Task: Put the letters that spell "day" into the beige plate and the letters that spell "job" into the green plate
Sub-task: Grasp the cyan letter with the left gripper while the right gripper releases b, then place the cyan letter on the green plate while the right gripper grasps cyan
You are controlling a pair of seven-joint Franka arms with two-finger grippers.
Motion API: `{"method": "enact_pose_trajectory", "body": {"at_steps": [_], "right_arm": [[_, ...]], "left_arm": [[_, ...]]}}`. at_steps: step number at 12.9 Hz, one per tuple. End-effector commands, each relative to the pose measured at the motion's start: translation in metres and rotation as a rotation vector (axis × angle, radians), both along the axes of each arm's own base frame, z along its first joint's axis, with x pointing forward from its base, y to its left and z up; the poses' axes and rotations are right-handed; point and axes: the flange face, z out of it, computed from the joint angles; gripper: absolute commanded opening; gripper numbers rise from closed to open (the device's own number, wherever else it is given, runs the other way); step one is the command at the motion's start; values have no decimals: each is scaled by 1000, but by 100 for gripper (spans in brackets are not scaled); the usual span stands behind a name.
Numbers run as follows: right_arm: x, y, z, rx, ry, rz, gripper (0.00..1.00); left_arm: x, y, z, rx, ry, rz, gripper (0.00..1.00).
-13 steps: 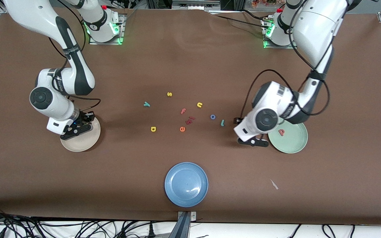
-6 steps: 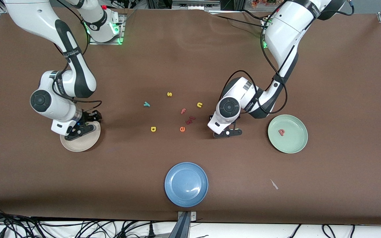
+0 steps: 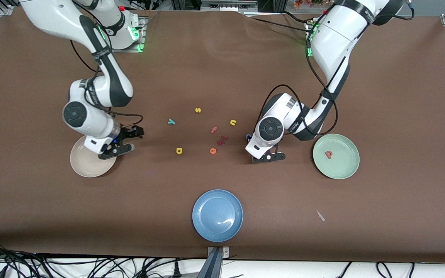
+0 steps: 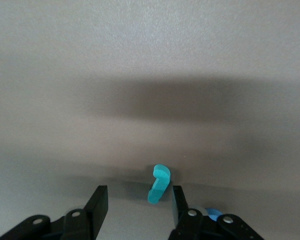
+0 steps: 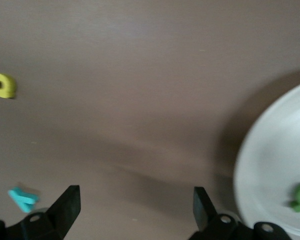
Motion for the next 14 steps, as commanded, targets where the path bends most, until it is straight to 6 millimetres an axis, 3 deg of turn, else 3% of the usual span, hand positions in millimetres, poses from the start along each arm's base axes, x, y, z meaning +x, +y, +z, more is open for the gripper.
{"method": "enact_pose_trajectory", "body": {"at_steps": [1, 2, 3, 6, 9, 10, 12, 14], "right_arm": [[-19, 30, 2, 20, 16, 21, 100], [-25, 44, 0, 30, 6, 50, 100], [-34, 54, -6, 37, -5, 69, 100], [-63, 86, -9, 39, -47, 181, 100], [-77, 89, -10, -48, -87, 419, 100], [-80, 92, -12, -41, -106, 474, 100], [-94, 99, -26, -37, -139, 566, 100], [-97, 102, -34, -33, -168, 621, 100]], "left_arm": [[1, -4, -5, 4, -7, -30, 51], [2, -3, -4, 2, -9, -26, 33], [4, -1, -3, 2, -10, -21, 0], [6, 1, 1, 1, -17, -20, 0], [15, 6, 14, 8, -34, -16, 0], [20, 13, 27, 17, -35, -7, 0], [33, 39, 57, 19, -5, -88, 0], [51, 87, 85, 10, 26, -142, 0]]}}
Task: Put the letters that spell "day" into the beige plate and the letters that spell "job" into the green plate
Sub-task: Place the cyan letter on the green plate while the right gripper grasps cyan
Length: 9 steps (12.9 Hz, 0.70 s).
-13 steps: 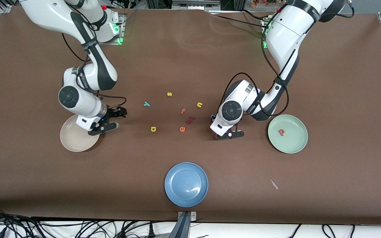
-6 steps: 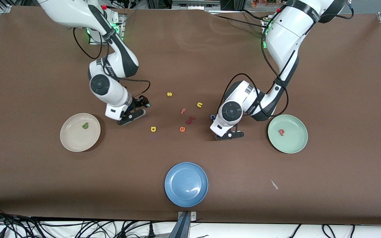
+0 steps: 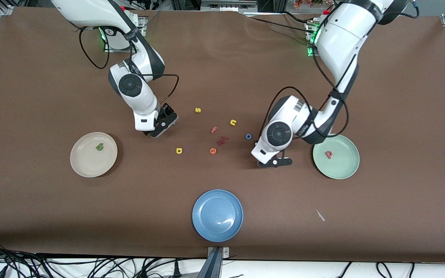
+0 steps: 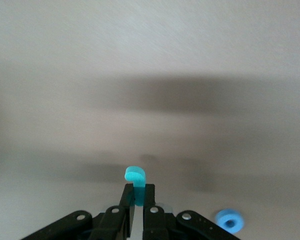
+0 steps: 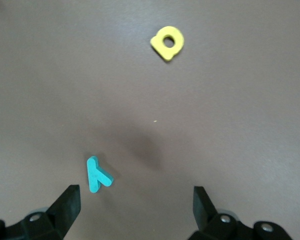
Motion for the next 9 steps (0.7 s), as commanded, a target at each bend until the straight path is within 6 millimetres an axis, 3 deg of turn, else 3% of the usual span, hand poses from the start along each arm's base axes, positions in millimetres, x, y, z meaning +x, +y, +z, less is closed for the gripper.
{"method": "enact_pose_trajectory", "body": {"at_steps": [1, 3, 5, 7, 8, 9], "right_arm": [[-14, 10, -6, 12, -24, 123, 100], [-19, 16, -10, 13, -16, 203, 100], [-21, 16, -22, 10, 4, 264, 100], [-21, 15, -32, 12, 17, 296, 100], [-21, 15, -33, 12, 17, 327, 100], [-21, 16, -34, 12, 19, 345, 99]], "left_arm": [[14, 57, 45, 9, 39, -105, 0], [13, 84, 66, 21, 91, -138, 0], [21, 136, 76, 2, 142, -169, 0], [30, 205, 65, -55, 177, -217, 0], [28, 227, 54, -67, 193, -215, 0], [24, 234, 43, -73, 194, -212, 0]]}}
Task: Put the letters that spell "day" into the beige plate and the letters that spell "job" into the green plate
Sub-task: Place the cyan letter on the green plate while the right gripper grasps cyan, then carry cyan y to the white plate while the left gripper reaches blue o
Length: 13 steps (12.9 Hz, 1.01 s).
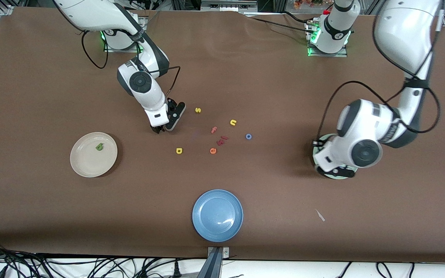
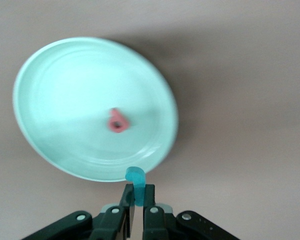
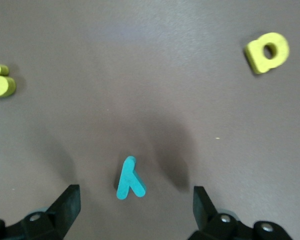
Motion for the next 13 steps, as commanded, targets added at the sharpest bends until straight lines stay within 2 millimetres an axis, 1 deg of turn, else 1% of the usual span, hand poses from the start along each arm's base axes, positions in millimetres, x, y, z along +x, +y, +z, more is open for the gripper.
{"method": "enact_pose_trajectory", "body": {"at_steps": [1, 2, 3, 4, 5, 6, 7, 8, 9, 10, 11, 12, 13], "right_arm": [[2, 1, -2, 6, -11, 55, 93], [2, 1, -2, 5, -9, 52, 77], [0, 5, -1, 5, -10, 59, 61], [0, 6, -1, 4, -10, 63, 51], [-1, 9, -1, 6, -13, 69, 41], [-1, 15, 1, 7, -17, 77, 34], [-1, 17, 1, 9, -18, 80, 31], [-1, 17, -1, 9, -16, 80, 25], [0, 17, 0, 10, -18, 80, 12], [-1, 17, 0, 9, -17, 80, 0], [0, 16, -1, 8, -17, 75, 0], [1, 16, 0, 10, -19, 73, 0], [8, 17, 6, 8, -24, 73, 0]], "left_arm": [[-18, 25, -30, -10, 13, -34, 0], [-23, 33, -45, -16, -9, -29, 0], [-26, 44, -53, 3, -36, -54, 0], [-27, 54, -59, 20, -48, -84, 0], [-30, 59, -66, 13, -57, -86, 0], [-36, 60, -75, 7, -66, -91, 0], [-38, 58, -81, 1, -80, -97, 0], [-40, 61, -88, -2, -93, -95, 0], [-42, 65, -91, 6, -100, -104, 0], [-42, 66, -92, 15, -102, -117, 36], [-41, 65, -88, 19, -101, -119, 99], [-40, 61, -78, 22, -107, -127, 100], [-39, 55, -70, 27, -101, -134, 100]]}}
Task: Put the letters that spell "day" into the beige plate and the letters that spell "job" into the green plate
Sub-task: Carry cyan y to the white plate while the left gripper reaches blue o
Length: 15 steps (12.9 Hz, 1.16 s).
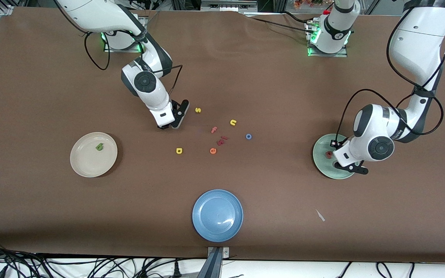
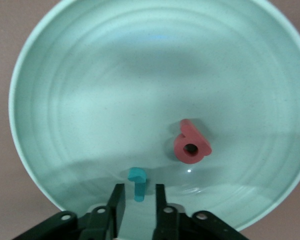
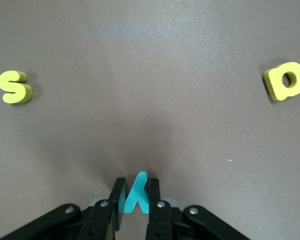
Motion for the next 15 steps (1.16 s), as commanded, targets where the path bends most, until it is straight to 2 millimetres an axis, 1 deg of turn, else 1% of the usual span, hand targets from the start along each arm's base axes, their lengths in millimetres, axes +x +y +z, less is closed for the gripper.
{"method": "enact_pose_trajectory", "body": {"at_steps": [1, 3, 4, 5, 6, 7, 8, 9, 10, 11, 12, 14, 15], "right_arm": [[22, 0, 12, -18, -4, 4, 0], [46, 3, 42, -76, 29, -18, 0], [54, 1, 52, -109, 57, -35, 0], [65, -11, 61, -139, 73, -62, 0], [76, -26, 69, -164, 83, -95, 0], [85, -45, 76, -177, 77, -132, 0], [97, -72, 76, -191, 74, -185, 0], [106, -96, 79, -199, 68, -234, 0], [114, -119, 83, -207, 55, -276, 0], [121, -142, 84, -218, 48, -336, 0], [126, -161, 85, -212, 49, -429, 0], [132, -190, 85, -195, 54, -607, 0], [136, -203, 84, -176, 46, -702, 0]], "left_arm": [[-2, -15, 38, 18, -8, -57, 100], [-3, -58, 70, -14, -38, -94, 100], [-3, -88, 83, -43, -61, -105, 100], [-6, -115, 92, -62, -62, -52, 100], [-10, -144, 101, -70, -73, 12, 100], [-17, -171, 104, -58, -80, 79, 100], [-27, -201, 99, -33, -81, 150, 100], [-41, -235, 89, -4, -83, 221, 100], [-51, -262, 80, 13, -100, 299, 100], [-57, -282, 68, 6, -117, 371, 100], [-61, -298, 57, -11, -128, 418, 100], [-75, -331, 38, -31, -152, 492, 100], [-78, -338, 29, -35, -158, 526, 100]]}}
